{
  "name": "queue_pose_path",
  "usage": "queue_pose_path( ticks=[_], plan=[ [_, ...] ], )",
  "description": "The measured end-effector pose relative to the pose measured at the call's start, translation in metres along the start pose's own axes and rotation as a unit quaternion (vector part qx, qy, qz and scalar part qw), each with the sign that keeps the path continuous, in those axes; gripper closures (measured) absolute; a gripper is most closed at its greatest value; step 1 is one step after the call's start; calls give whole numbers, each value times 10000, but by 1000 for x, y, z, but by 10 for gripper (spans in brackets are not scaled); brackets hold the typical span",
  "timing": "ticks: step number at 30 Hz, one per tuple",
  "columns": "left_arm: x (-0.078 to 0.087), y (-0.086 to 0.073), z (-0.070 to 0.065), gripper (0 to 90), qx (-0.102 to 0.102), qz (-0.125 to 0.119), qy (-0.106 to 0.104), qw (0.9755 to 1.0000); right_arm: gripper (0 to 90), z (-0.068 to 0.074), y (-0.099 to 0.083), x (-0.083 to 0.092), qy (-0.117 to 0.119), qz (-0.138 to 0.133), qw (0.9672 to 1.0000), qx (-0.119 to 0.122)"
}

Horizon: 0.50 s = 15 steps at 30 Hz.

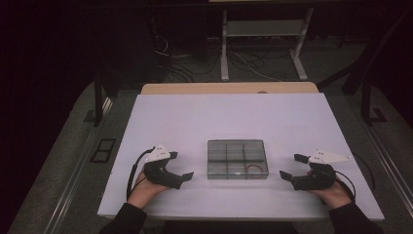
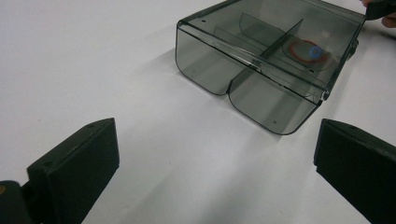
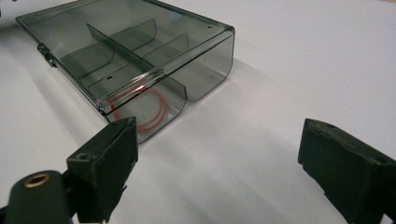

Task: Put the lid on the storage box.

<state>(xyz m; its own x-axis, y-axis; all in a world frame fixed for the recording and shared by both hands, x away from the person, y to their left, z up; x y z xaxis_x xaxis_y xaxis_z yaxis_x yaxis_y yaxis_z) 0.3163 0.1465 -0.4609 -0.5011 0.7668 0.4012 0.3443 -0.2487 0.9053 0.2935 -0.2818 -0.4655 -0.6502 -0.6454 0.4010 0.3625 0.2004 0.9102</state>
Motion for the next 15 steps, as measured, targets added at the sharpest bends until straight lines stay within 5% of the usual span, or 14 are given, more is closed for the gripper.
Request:
queue_pose_path(
  ticks=[15],
  plan=[
    [0,0,0,0,-13,42,9,10000,118,0,-1,0,8,9,10000,34]
  ],
)
Point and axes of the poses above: each handheld gripper's, and its own axes: x roughly backward along the jaws, y roughly out of its top, z roughly to its left, the point moved 4 cm from there along -x, roughly forward along the jaws, and after that the axes turned 8 degrees about -z, right-handed, at the moved point
